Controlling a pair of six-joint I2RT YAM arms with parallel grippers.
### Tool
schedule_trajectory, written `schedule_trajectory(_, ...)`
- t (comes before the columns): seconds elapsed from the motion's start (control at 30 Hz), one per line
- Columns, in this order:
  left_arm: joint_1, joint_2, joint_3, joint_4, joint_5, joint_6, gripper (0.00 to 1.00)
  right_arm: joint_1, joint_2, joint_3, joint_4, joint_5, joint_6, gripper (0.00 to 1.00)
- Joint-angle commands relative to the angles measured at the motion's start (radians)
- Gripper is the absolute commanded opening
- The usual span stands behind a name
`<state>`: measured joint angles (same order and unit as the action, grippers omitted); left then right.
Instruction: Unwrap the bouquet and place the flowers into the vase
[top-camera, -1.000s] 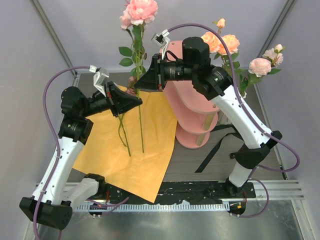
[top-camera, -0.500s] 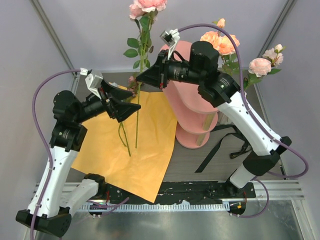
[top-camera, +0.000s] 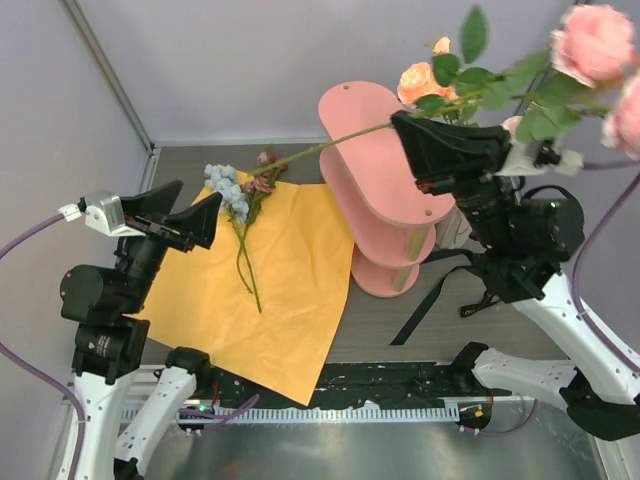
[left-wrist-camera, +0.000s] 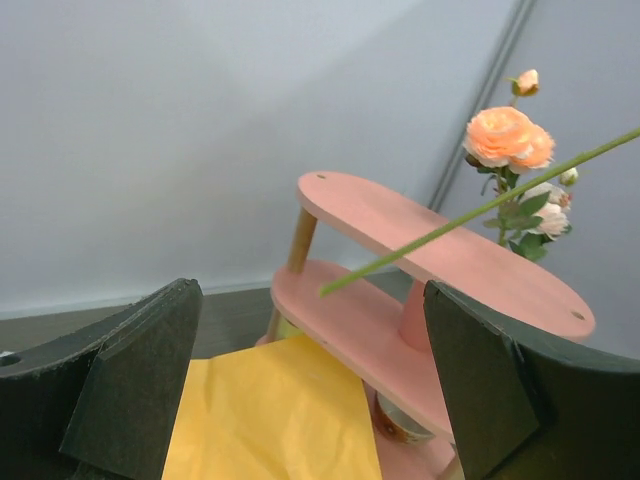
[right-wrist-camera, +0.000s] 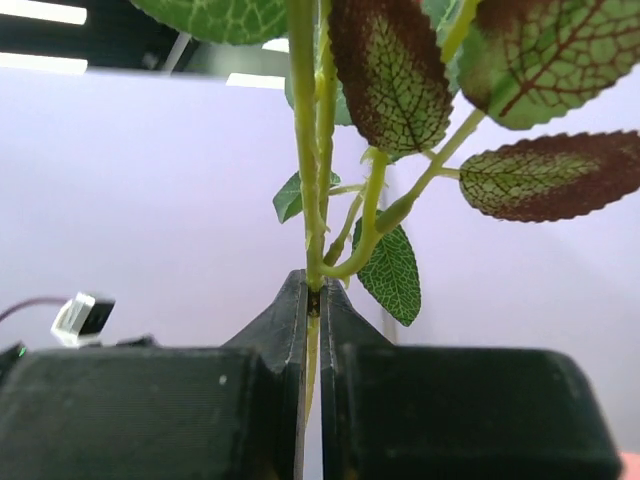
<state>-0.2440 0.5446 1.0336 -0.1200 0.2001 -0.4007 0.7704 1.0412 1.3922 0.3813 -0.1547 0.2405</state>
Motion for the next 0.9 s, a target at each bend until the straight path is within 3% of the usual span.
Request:
schedule_trajectory(0.0,-0.005,0.011,-0.006,0.006,-0.142,0.025,0.97,0.003,-0.101,-0.116,0.415,0.243,-0.147,0.01)
schedule_trajectory(0.3,-0.003,0.055,-0.03,0.028,-0.087,-0.003,0.96,0.004,-0.272,-0.246,0.571,0.519,-0.521,0.01)
schedule_trajectory(0.6,-0.005,0.081,-0.064,0.071,-0.051,-0.036,0.96,0.004,-0.369,-0.223,0.602,0.567,-0.842,0.01)
schedule_trajectory(0.7,-0.005,0.083,-0.069,0.072,-0.044,-0.041,0.96,0.003,-0.409,-0.179,0.55,0.589,-0.889,0.01)
schedule_trajectory(0.73,-0.003,0.083,-0.072,0.074,-0.041,-0.043,0.96,0.003,-0.415,-0.155,0.46,0.61,-0.903,0.01)
schedule_trajectory(0.8,-0.003,0.081,-0.073,0.077,-0.041,-0.044,0.96,0.003,-0.406,-0.051,0.36,0.734,-0.915,0.01)
schedule_trajectory(0.87,-0.005,0.087,-0.075,0.075,-0.036,-0.047,0.96,0.003,-0.356,0.051,0.127,0.891,-0.922,0.01)
